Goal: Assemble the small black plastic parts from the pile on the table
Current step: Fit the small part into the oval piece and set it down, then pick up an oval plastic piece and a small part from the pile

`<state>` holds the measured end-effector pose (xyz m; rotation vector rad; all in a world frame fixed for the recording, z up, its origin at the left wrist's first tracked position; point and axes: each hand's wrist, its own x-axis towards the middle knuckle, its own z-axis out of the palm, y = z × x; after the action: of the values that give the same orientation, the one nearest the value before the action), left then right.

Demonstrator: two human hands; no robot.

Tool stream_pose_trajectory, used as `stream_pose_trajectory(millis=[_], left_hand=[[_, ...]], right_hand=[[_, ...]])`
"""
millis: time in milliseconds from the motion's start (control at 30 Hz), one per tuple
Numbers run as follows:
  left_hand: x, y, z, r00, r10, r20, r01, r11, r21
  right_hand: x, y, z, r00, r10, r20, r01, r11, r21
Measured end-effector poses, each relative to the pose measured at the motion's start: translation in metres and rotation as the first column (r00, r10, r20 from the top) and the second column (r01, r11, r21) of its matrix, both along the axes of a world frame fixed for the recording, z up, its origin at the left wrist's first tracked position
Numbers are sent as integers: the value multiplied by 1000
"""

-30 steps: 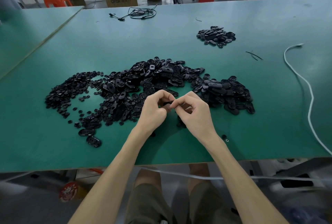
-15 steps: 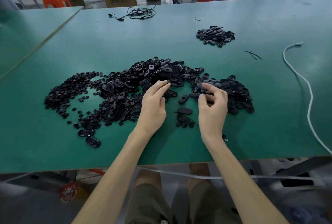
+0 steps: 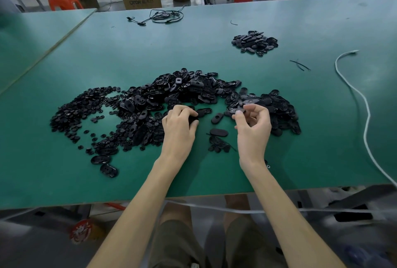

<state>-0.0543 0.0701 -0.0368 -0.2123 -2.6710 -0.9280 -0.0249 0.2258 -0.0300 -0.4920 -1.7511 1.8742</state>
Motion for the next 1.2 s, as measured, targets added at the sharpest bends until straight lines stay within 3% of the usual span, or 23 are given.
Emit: stream_pose_trajectory(millis=[400,733,967,1200], left_hand=[[1,1,-1,995,75,-65,-75,997,1],[2,-1,2,999,46,8,-47,979,198],[1,-1,2,999,32,14,-35,973,229],[4,-1,5,1000,20,12,-23,924,382]], right_hand=[[-3,5,-7,998,37,47,-38,999,2],[-2,5,-10,995,96,-16,-97,995,-20],[-4,5,-10,994,112,-5,-112,993,-25],[-4,7,-10,998,-1,-60,-4,996,-84]])
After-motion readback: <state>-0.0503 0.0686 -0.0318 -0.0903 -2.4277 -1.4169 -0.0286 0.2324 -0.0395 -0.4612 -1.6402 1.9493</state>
